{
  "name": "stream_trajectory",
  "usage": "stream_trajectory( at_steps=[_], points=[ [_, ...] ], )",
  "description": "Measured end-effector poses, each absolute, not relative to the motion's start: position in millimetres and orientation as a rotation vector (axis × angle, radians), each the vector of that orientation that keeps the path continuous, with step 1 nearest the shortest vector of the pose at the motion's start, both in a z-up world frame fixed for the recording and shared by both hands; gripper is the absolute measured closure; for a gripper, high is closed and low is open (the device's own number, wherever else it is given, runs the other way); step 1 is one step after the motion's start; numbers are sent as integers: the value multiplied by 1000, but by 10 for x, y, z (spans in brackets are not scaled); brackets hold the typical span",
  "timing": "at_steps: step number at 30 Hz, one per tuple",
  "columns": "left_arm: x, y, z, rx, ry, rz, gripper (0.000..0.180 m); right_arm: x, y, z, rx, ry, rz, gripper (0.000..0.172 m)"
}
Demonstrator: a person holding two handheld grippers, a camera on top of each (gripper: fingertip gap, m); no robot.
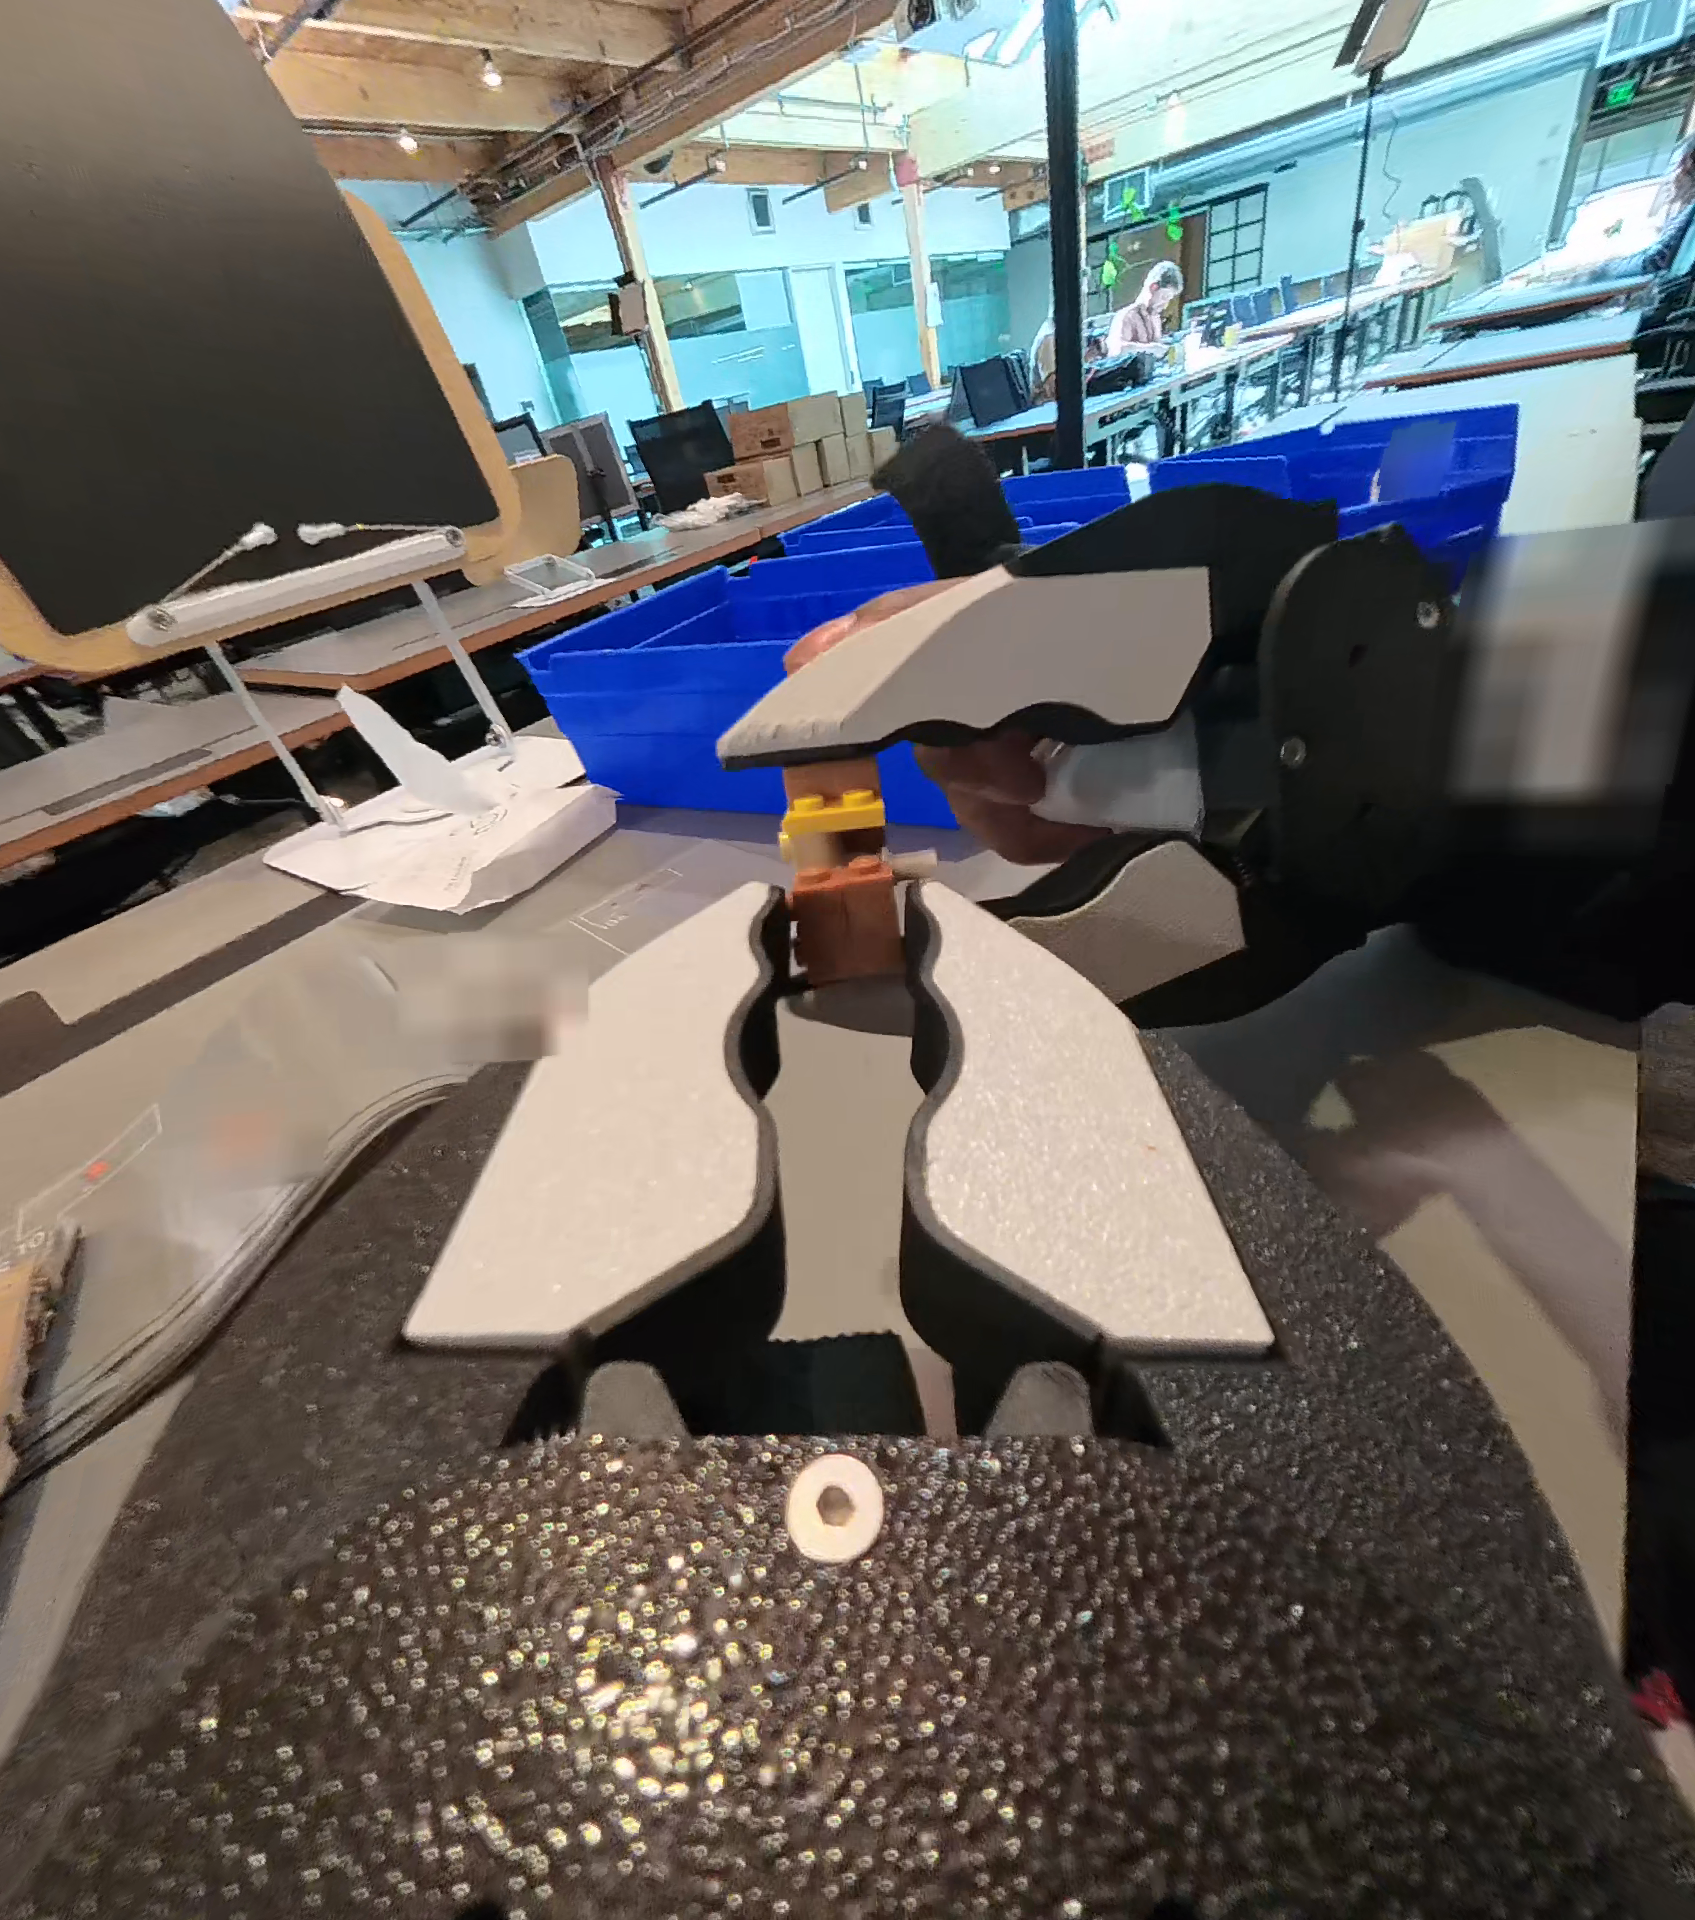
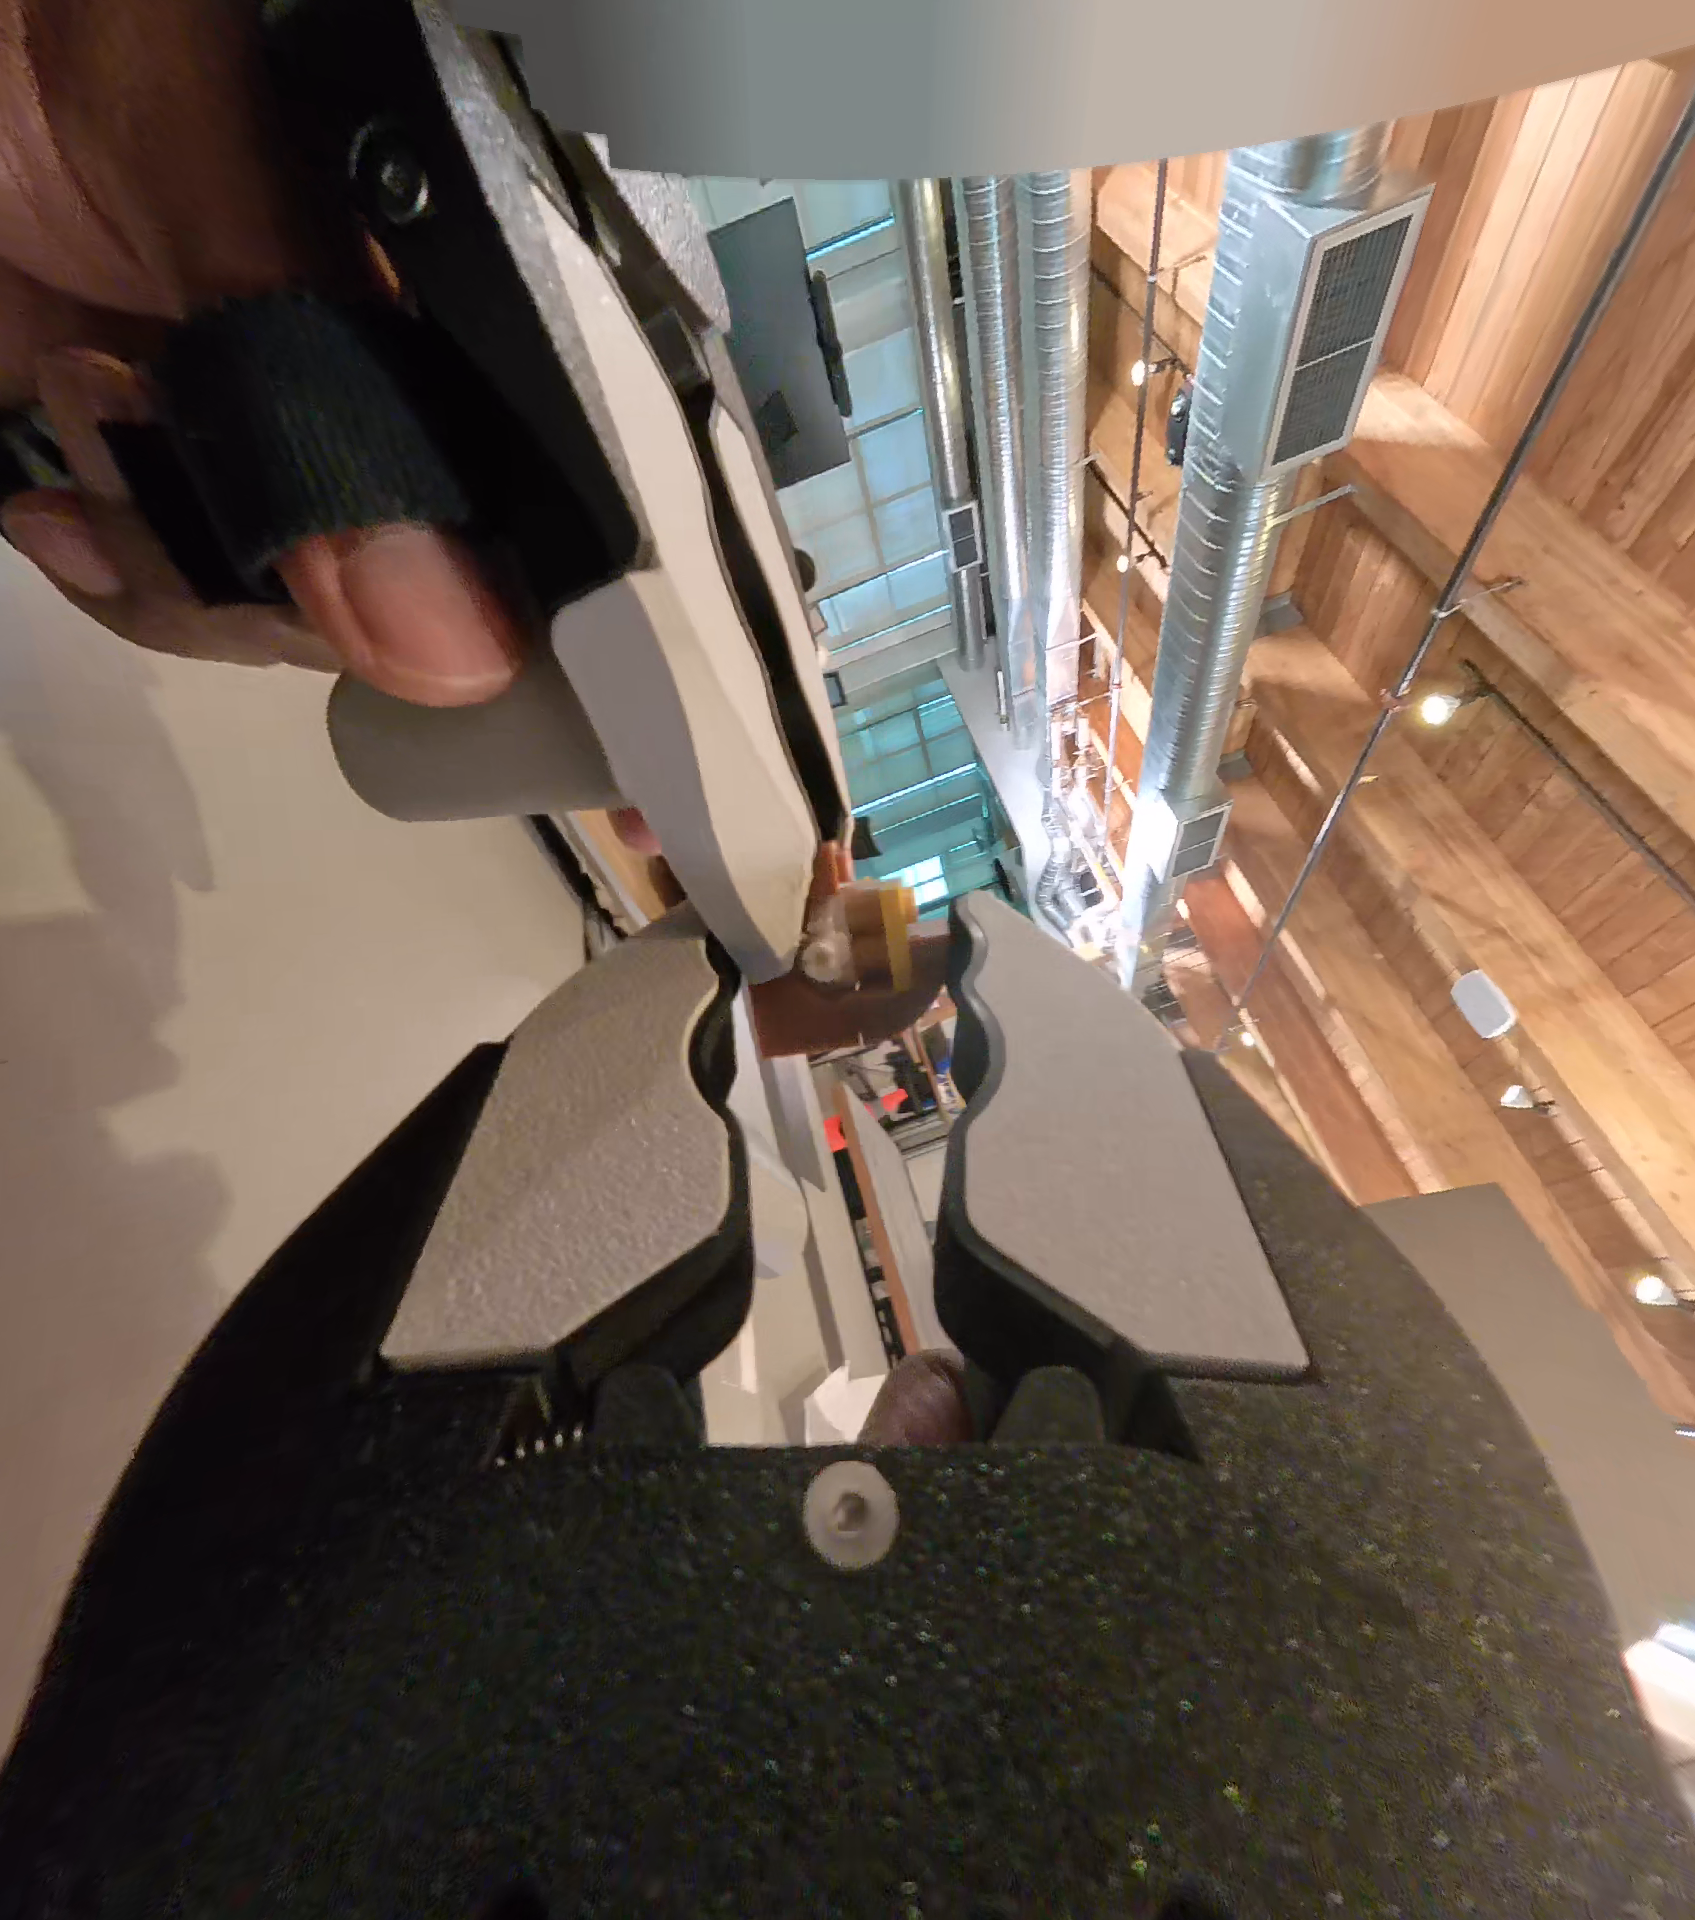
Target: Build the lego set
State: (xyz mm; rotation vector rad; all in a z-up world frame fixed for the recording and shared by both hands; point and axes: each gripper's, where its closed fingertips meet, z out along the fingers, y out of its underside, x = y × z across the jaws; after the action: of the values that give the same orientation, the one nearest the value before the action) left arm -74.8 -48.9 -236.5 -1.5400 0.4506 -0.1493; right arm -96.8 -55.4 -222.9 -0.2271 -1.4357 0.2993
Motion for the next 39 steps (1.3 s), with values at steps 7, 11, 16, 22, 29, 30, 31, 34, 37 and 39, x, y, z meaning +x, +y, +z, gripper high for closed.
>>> stream_trajectory(
  at_steps=[7, 11, 16, 22, 29, 30, 31, 34, 37, 39],
  points=[
    [-777, -471, -2372, -1508, 283, -530, 162, -991, -508, -2304, -285, -1484, 337, 127],
    [-797, -525, -2300, -1455, 211, -758, 162, -988, -515, -2269, -324, -1473, 403, 128],
    [-757, -567, -2283, -1436, 187, -930, 162, -978, -544, -2234, -360, -1462, 491, 135],
    [-757, -587, -2273, -1420, 156, -1045, 162, -977, -568, -2252, -395, -1491, 561, 138],
    [-760, -576, -2285, -1428, 146, -1049, 162, -977, -555, -2268, -416, -1517, 575, 139],
    [-761, -573, -2286, -1429, 142, -1052, 162, -978, -551, -2271, -417, -1519, 574, 139],
    [-762, -569, -2290, -1431, 139, -1054, 162, -978, -549, -2275, -415, -1521, 571, 139],
    [-766, -560, -2299, -1438, 134, -1049, 162, -980, -541, -2283, -416, -1523, 567, 139],
    [-777, -551, -2298, -1437, 126, -1042, 162, -989, -526, -2281, -391, -1503, 517, 137],
    [-798, -550, -2291, -1431, 113, -1048, 162, -983, -537, -2283, -378, -1503, 517, 132]
  ],
)
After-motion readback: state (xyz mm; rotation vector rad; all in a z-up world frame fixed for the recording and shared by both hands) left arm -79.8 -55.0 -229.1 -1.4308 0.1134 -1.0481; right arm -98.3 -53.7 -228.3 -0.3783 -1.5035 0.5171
